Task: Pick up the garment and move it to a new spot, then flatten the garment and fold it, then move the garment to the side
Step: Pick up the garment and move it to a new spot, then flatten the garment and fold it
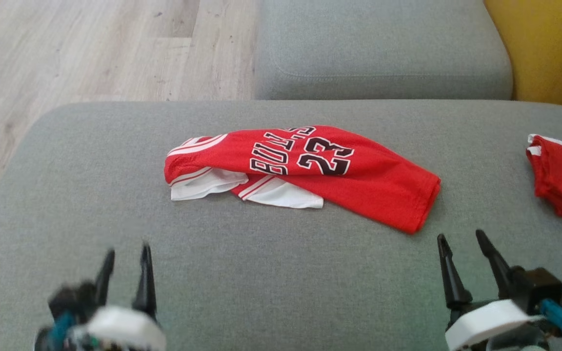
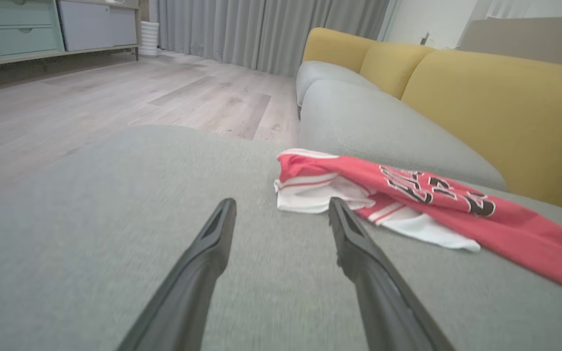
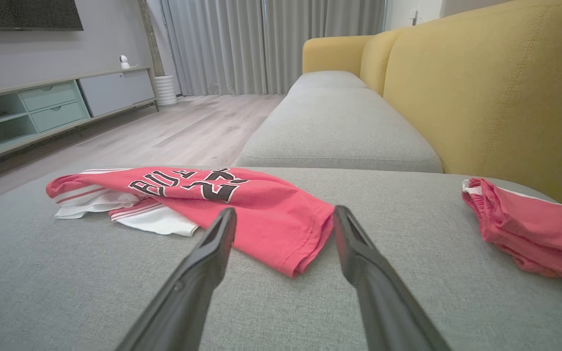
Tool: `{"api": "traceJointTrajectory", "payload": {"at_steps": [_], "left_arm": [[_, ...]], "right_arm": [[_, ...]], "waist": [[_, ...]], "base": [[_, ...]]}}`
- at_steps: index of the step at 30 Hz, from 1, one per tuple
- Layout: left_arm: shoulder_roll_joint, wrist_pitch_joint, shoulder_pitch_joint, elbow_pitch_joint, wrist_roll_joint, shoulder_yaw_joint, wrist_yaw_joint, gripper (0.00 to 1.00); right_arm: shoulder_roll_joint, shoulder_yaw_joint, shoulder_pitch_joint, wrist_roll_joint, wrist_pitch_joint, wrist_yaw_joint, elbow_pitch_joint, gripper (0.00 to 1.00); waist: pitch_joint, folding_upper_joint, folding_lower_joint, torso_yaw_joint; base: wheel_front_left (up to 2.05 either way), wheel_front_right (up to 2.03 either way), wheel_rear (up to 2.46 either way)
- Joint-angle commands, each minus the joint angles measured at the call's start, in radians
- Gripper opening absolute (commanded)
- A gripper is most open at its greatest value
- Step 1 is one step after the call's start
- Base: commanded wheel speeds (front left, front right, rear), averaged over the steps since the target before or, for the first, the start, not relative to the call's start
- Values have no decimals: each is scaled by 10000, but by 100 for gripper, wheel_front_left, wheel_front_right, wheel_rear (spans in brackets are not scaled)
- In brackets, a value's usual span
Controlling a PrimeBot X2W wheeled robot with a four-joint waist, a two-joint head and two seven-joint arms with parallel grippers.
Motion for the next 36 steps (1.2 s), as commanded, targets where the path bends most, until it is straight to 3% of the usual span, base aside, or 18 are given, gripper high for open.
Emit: {"api": "traceJointTrajectory", "payload": {"at_steps": [1,8,13,36], "left_arm": [[351,-143,-174,-506,165,526,130,100],[638,-201,1456,-1980,690,645,750,100],[511,-209,2093,-2809,760,741,1084,100],[447,-129,2067,-2512,652,670,1007,100]], "right_arm": [[-57,269,-222,80,-156,67,-314,100],[-57,348,66,309,-383,67,-163,100],[-56,409,154,579,-715,67,80,100],[-56,446,-207,581,-1101,67,855,100]], "waist": [[-27,-1,2,17],[-154,-1,2,23],[-237,-1,2,-94],[-172,-1,2,-44]], "base": [[0,0,0],[0,0,0],[0,0,0],[0,0,0]]}}
